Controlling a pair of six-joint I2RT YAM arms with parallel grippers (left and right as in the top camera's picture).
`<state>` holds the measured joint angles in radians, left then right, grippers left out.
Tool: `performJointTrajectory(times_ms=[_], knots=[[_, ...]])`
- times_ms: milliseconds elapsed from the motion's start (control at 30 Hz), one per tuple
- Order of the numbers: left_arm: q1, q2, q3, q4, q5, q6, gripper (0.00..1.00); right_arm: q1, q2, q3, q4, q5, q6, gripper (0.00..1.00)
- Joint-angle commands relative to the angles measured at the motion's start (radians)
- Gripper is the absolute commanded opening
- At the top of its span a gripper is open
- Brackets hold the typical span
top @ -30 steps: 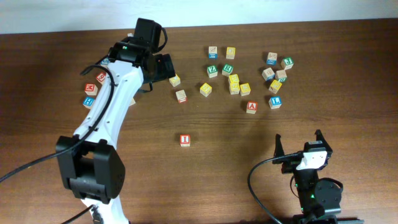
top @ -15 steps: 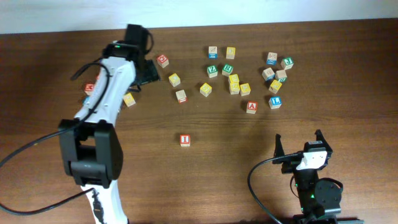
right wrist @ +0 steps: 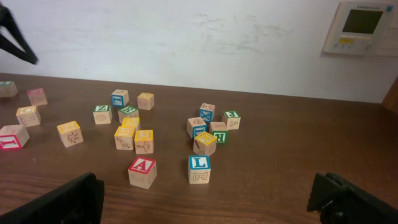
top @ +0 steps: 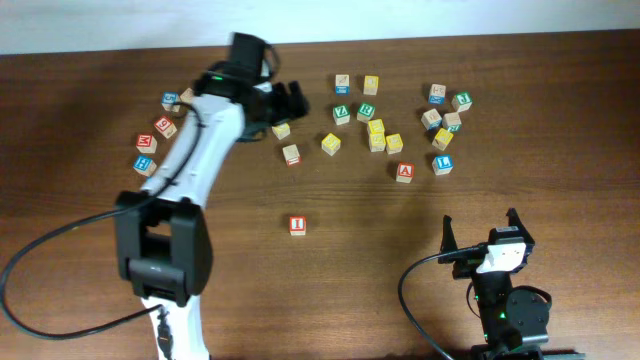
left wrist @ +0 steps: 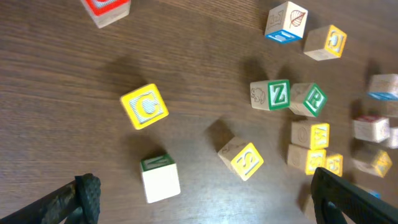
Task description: Spell out ICRA
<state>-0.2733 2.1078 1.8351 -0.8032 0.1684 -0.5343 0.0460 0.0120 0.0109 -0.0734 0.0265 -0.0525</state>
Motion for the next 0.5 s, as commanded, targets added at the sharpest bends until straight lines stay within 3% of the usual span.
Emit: performJointTrajectory(times_ms=[0, 100, 200, 467], knots=[[-0.071, 0.020, 0.000, 0.047, -0.263, -0.106, 0.99, -0.008, -0.006, -0.005, -0.006, 0.012, 0.000, 0.98], [-0.098, 0.045, 0.000, 0.104, -0.351, -0.123, 0.99, -0.008, -0.006, -0.005, -0.006, 0.012, 0.000, 0.98], [-0.097, 0.090, 0.000, 0.108, -0.469, -0.218, 0.99, -0.008, -0.006, -0.005, -0.006, 0.012, 0.000, 0.98], [-0.099, 0.193, 0.000, 0.175, -0.491, -0.288, 0.99, -0.008, -0.006, -0.005, -0.006, 0.012, 0.000, 0.98]])
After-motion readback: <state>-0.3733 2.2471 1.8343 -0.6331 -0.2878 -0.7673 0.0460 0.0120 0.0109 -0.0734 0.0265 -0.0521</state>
